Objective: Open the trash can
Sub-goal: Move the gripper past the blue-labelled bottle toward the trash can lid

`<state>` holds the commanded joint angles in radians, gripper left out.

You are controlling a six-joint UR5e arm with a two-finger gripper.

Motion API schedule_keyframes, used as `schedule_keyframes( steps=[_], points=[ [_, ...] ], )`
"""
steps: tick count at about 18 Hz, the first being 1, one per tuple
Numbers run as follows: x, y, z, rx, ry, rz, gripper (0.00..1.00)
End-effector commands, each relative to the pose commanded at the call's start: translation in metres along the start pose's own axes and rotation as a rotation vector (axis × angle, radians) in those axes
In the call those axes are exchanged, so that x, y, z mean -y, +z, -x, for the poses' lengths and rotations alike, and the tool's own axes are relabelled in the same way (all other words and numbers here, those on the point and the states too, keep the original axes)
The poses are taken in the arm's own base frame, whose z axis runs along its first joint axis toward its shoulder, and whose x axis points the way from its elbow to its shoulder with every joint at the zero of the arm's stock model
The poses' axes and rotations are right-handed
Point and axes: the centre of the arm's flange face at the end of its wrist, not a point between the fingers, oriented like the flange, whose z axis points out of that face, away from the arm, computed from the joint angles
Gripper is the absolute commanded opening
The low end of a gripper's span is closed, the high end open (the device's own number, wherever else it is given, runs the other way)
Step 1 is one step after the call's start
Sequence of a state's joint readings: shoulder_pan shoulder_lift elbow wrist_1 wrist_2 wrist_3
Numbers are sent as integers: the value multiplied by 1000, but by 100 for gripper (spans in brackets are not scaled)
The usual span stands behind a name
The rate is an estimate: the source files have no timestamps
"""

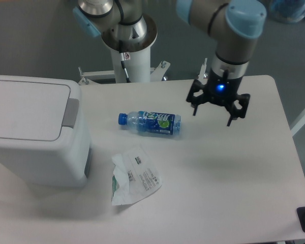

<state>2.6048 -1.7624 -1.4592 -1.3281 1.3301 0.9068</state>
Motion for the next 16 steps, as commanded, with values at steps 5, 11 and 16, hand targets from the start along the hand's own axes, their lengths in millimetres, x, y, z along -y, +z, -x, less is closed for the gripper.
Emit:
schedule_keyframes(
  steps=[5,11,16],
  points=[
    [23,-7,-18,-119,-35,-27,100],
    [49,-13,-68,-136,-182,-26,100],
    [81,-8,-115,-182,-219,-73,100]
  ],
)
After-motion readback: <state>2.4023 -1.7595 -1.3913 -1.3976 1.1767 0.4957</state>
